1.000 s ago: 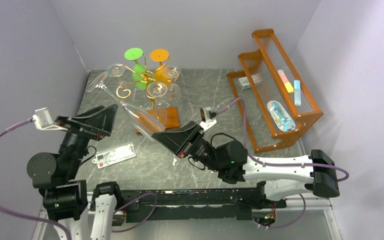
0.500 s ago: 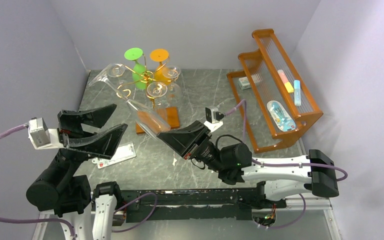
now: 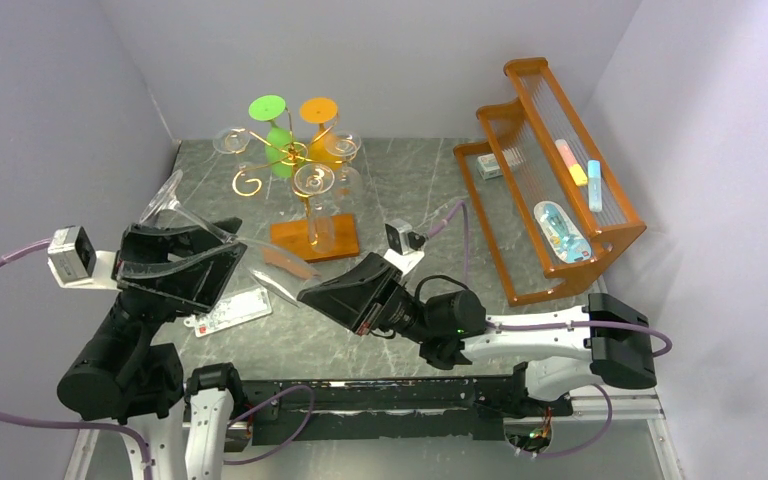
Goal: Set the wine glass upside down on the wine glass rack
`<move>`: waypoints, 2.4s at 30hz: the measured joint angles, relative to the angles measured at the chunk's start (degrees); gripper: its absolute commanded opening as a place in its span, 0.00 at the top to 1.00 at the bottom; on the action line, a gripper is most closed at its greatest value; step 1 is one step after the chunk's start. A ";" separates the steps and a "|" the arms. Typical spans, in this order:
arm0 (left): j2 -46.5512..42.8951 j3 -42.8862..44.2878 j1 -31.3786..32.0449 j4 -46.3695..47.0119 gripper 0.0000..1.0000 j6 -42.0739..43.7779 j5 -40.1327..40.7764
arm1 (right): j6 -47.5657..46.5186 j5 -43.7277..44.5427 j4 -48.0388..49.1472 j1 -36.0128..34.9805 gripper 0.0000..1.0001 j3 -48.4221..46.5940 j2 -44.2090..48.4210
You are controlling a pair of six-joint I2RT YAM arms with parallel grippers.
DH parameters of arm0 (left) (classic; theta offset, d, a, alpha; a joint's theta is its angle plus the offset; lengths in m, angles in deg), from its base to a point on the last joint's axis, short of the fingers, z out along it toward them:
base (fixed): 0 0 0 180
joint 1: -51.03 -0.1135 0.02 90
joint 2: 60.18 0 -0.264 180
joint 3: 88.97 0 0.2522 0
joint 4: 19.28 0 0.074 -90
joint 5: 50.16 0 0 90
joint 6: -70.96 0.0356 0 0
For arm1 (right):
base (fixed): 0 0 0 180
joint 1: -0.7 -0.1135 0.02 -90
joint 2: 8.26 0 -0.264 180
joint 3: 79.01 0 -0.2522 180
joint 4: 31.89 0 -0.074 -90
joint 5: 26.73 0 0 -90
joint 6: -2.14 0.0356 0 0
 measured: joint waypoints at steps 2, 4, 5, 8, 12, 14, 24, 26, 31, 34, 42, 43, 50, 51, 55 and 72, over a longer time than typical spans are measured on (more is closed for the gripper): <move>0.24 0.55 0.02 1.09 0.55 -1.51 0.11 | 0.17 -0.74 0.31 0.00 1.00 0.00 -0.20; 0.26 1.01 0.04 2.12 0.60 -2.56 0.15 | 0.31 -1.14 0.92 0.00 1.00 0.00 -0.20; 0.26 1.16 0.02 2.78 0.62 -2.86 0.24 | 0.44 -1.42 1.55 -0.02 1.00 0.00 -0.20; 0.26 1.27 0.02 3.89 0.61 -3.52 0.33 | 0.50 -1.79 2.75 -0.07 1.00 0.00 -0.20; 0.26 1.27 0.02 5.07 0.63 -4.31 0.35 | 0.63 -1.92 3.58 -0.07 1.00 0.00 -0.22; 0.26 1.14 0.02 6.40 0.66 -4.87 0.44 | 1.16 -1.68 4.17 -0.07 1.00 0.00 -0.22; 0.39 -1.25 0.04 12.79 0.95 -7.39 2.19 | 3.67 -0.61 7.06 -0.11 1.00 0.00 -1.33; 0.39 -0.83 0.04 11.67 0.95 -6.47 2.16 | 3.98 -0.35 6.84 -0.11 1.00 0.00 -1.33; 0.26 0.17 0.17 8.11 0.95 -3.69 2.14 | 4.55 0.28 6.23 -0.09 0.82 0.00 -1.36; 0.13 1.01 0.44 4.92 0.95 -1.44 2.08 | 4.81 0.98 5.79 -0.02 0.58 0.02 -1.36; 0.59 12.46 1.14 -21.84 0.95 19.80 4.87 | 4.70 10.01 -7.43 0.00 0.29 3.19 2.91; 0.61 13.99 1.27 -25.09 0.95 23.15 5.86 | 4.70 12.11 -10.88 0.00 0.28 3.39 4.39; 2.23 15.69 1.70 -41.09 0.95 40.48 9.64 | 4.85 25.20 -30.56 0.00 0.29 3.43 14.01; 3.13 15.67 1.70 -43.12 0.95 43.15 10.05 | 4.70 26.56 -32.30 0.00 0.29 3.65 14.97; 5.62 14.43 1.73 -48.94 0.95 52.00 11.58 | 4.50 31.01 -40.15 0.00 0.30 3.96 18.03; 11.56 -0.68 1.84 -48.78 0.95 64.65 7.52 | 2.03 38.66 -51.98 0.00 0.36 10.58 28.89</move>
